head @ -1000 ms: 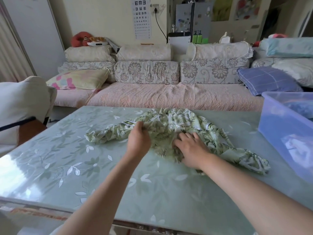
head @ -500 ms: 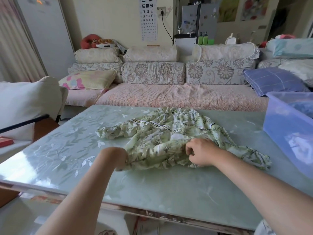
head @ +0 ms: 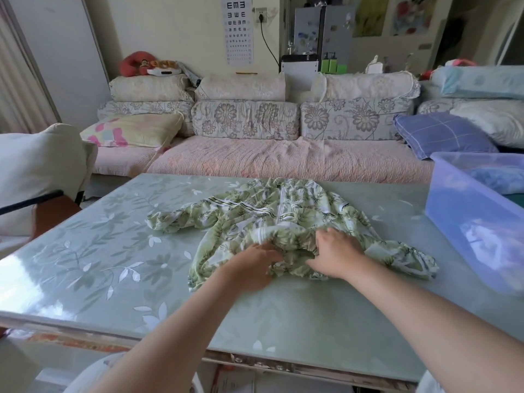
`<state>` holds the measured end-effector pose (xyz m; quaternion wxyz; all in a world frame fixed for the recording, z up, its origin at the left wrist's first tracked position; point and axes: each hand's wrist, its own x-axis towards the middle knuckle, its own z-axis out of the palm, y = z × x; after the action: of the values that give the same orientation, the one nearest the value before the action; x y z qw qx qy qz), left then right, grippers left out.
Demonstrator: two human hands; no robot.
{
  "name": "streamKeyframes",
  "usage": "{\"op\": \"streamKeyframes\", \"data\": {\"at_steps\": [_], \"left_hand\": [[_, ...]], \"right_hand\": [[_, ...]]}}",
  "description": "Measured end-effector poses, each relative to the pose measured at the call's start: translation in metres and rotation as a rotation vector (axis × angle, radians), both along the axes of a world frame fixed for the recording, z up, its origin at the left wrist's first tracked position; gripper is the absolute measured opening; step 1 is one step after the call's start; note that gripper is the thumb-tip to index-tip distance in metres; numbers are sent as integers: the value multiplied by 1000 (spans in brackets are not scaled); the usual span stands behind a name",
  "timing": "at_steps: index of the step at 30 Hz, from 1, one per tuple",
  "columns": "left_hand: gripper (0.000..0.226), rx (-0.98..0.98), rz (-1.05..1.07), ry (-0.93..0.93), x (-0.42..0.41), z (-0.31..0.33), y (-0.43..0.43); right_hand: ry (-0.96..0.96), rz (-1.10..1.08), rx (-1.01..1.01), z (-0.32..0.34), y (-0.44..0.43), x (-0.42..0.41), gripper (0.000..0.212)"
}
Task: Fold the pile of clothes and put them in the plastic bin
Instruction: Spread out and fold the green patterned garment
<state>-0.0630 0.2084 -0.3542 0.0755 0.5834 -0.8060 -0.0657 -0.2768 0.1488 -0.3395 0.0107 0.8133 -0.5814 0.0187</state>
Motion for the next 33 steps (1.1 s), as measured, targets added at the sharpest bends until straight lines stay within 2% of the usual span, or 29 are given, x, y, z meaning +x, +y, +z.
{"op": "streamKeyframes", "data": {"at_steps": [2,5,7,9,11,13,14,16,17,18,19,21,23,25,27,29,31,33], "left_hand": [[53,46,47,0,2,-1,-6],[58,133,91,-13,-1,1,-5],[50,176,102,19,-7,8,-2],[45,262,110,75,-12,21,3],[35,459,81,78,-17,35,12],[24,624,42,120,-20,43,21],[23,591,21,147,-20,46,23],[19,292,-7,187,-23,46,21],[18,121,-36,194,-26,45,18],[28,4,-71,180,-29,42,15],[44,-33,-104,130,-32,36,11],[65,73,-143,18,-43,25,6],[57,217,-148,11,-56,21,5],[45,313,-135,17,-66,29,4],[43,483,-143,-15,-71,39,1],[26,645,-141,-70,-76,44,-1],[25,638,-97,-59,-79,41,-7],[32,524,-86,32,-87,37,-18]], "right_hand": [[30,-68,101,-2,-1,-2,59],[48,-67,204,-1,-1,-7,38],[16,-63,154,3,0,-9,28],[-76,-63,52,7,-2,-10,35],[-175,-26,-4,11,-4,-15,42],[-235,60,44,20,-3,-20,45],[-268,89,102,26,-1,-22,44],[-263,114,251,38,7,-26,37],[-200,114,338,42,11,-28,31],[-123,99,442,44,14,-31,21],[-50,65,561,43,16,-35,14],[14,-26,783,40,20,-44,17],[11,-68,852,39,20,-53,23],[-41,-70,776,37,16,-60,24],[-235,-89,675,30,7,-67,19],[-426,-92,463,21,-4,-75,20],[-433,-97,179,15,-18,-84,22],[-408,-143,41,11,-30,-93,23]]}}
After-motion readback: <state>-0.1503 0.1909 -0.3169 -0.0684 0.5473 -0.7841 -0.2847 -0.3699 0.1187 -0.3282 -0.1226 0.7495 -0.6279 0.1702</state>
